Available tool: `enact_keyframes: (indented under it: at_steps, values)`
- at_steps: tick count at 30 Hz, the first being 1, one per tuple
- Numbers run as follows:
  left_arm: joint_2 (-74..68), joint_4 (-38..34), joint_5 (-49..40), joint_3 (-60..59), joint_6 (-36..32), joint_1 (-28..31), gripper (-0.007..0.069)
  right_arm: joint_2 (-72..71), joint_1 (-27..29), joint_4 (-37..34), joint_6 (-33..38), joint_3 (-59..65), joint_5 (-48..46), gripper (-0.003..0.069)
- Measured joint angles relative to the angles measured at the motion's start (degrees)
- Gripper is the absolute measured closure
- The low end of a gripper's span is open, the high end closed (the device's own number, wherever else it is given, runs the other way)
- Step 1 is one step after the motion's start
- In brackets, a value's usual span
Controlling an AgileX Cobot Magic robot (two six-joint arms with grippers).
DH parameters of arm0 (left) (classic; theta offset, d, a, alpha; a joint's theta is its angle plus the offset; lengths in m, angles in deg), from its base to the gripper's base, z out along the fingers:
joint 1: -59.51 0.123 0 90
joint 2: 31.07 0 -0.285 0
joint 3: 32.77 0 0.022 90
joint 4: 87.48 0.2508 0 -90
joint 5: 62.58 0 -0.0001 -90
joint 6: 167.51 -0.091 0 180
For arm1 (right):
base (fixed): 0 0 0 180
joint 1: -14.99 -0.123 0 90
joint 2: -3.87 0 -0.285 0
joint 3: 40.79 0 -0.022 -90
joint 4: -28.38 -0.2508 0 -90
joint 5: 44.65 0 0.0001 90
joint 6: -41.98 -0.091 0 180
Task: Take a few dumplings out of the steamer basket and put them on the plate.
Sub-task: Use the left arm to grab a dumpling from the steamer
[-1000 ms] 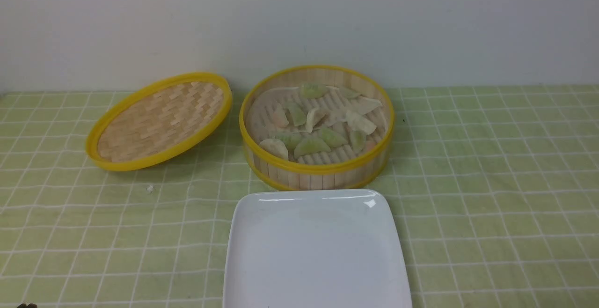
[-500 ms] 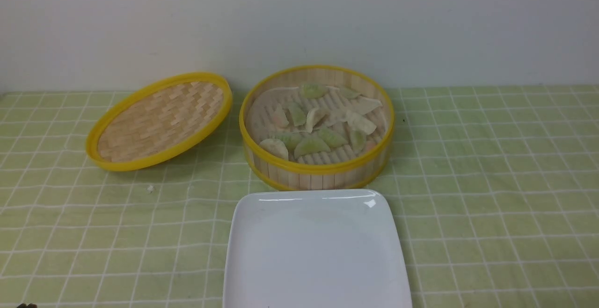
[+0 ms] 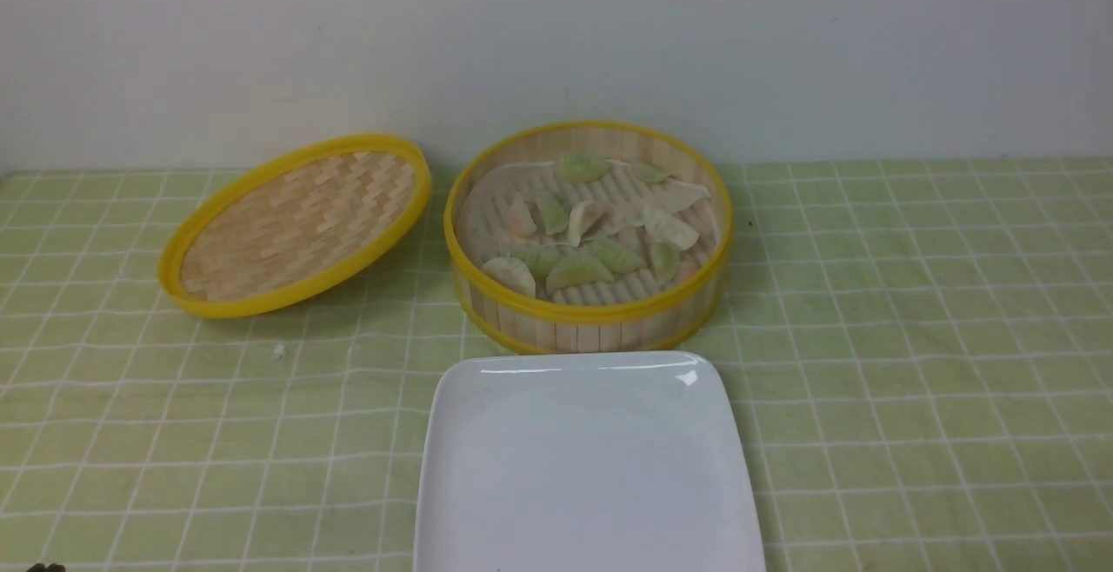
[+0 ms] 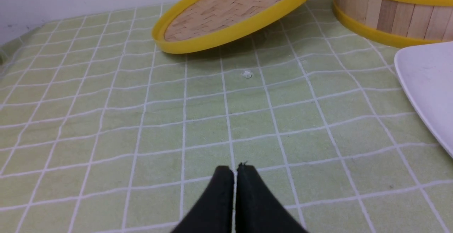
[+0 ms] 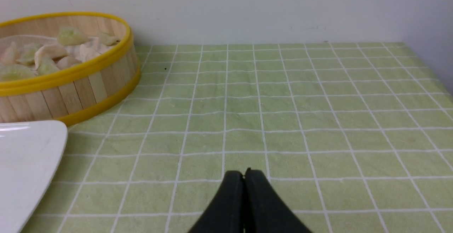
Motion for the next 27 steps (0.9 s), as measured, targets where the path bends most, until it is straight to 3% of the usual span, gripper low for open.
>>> enact_keyframes:
  at_steps: [5,13,15,22,26,27]
  values:
    - [0.0,-3.7,7.4,-0.1,2.3,0.0,0.063,0.0,0.0,-2.9,-1.1,0.2,1.7,0.0673]
    - [0.0,-27.4,22.6,-0.1,15.0,0.0,0.063,0.0,0.0,-39.3,-13.8,0.4,13.6,0.0673]
    - [0.0,-33.0,24.4,-0.1,15.7,0.0,0.063,0.0,0.0,-43.0,-13.3,0.4,14.5,0.0673]
    - [0.0,-41.0,33.9,1.5,17.6,0.0,0.063,0.0,0.0,-46.0,-9.9,-0.4,17.8,0.0673]
    - [-0.2,-38.6,31.7,8.1,17.0,0.0,0.063,0.8,0.0,-43.5,-4.7,-7.9,16.1,0.0673]
    - [-2.5,-34.7,26.0,14.8,15.7,0.0,0.063,3.8,0.0,-40.8,0.7,-15.3,13.1,0.0673]
